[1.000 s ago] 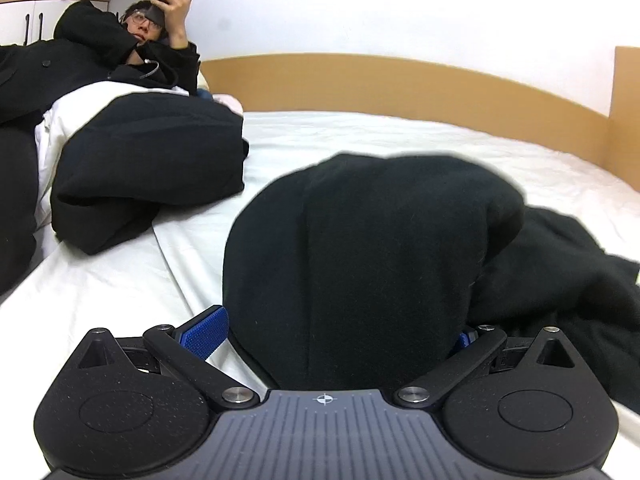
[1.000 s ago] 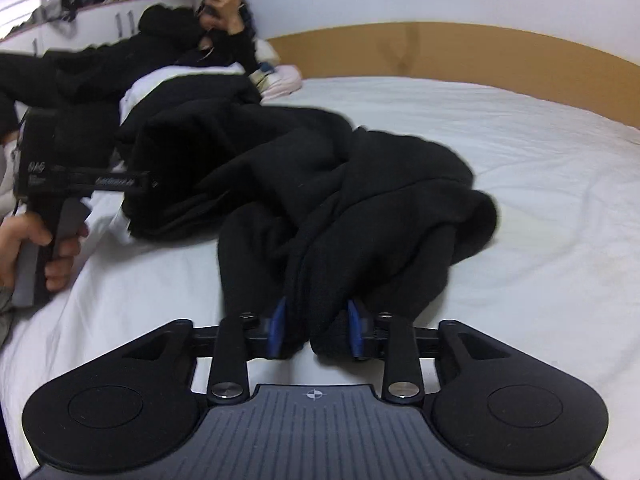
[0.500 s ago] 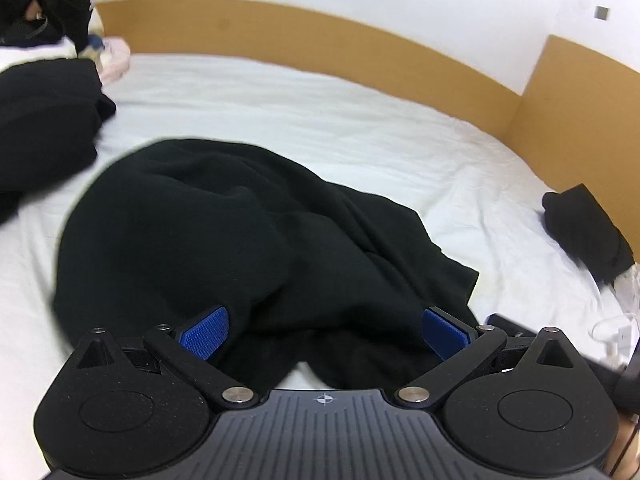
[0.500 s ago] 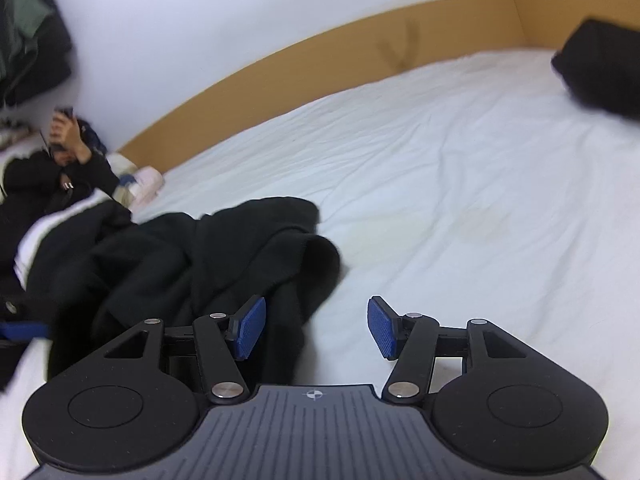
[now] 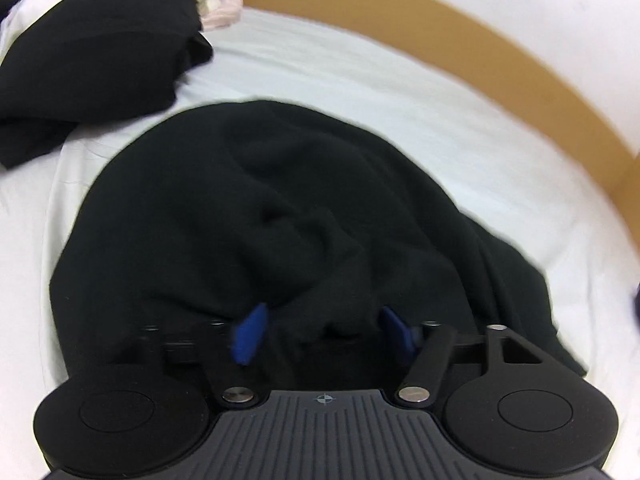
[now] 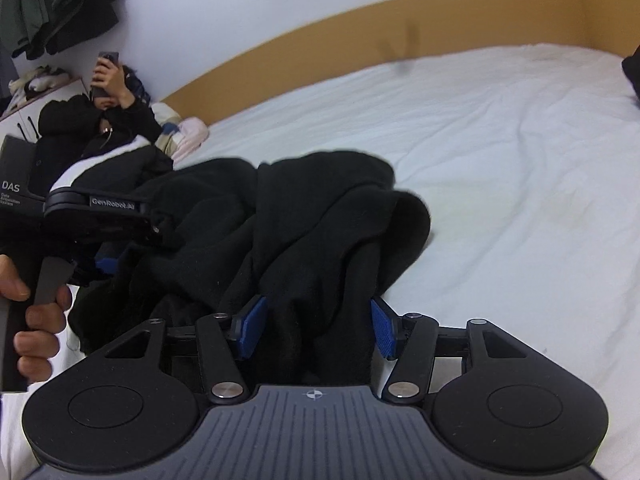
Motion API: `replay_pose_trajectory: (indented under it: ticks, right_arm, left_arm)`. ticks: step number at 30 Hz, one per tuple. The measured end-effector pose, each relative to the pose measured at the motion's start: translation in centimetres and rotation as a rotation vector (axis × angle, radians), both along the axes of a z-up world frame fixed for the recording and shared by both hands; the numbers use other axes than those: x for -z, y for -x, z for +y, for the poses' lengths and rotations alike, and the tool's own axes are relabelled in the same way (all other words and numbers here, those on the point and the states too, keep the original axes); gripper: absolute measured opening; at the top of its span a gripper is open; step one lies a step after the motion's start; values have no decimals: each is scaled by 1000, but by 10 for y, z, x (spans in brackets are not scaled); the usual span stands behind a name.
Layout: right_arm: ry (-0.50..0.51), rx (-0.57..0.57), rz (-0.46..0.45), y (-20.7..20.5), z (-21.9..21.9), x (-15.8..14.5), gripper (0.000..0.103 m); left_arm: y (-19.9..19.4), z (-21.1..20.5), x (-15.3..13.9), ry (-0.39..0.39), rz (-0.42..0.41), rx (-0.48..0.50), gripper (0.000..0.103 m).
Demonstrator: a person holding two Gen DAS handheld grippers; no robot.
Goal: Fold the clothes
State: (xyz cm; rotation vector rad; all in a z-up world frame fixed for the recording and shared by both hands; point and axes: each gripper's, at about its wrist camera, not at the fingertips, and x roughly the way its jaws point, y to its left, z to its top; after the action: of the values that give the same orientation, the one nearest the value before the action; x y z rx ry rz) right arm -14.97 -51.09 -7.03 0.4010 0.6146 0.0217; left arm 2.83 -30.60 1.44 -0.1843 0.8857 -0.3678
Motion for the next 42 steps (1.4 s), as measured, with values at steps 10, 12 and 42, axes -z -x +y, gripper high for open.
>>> replay_pose_trajectory:
  ticks: [10,12,42]
  right_arm:
    - [-30,37,-306,36,6,-41,10]
    - [-8,99,-358,42,3,-46,9]
    - [-120,-108,-243,26,17,-15,57]
  left_arm:
    - [21,38,-68,65,-171,31,24]
    - [35,43,-85,75,-248,39,23]
    - [76,184,-179,75,-415,55,28]
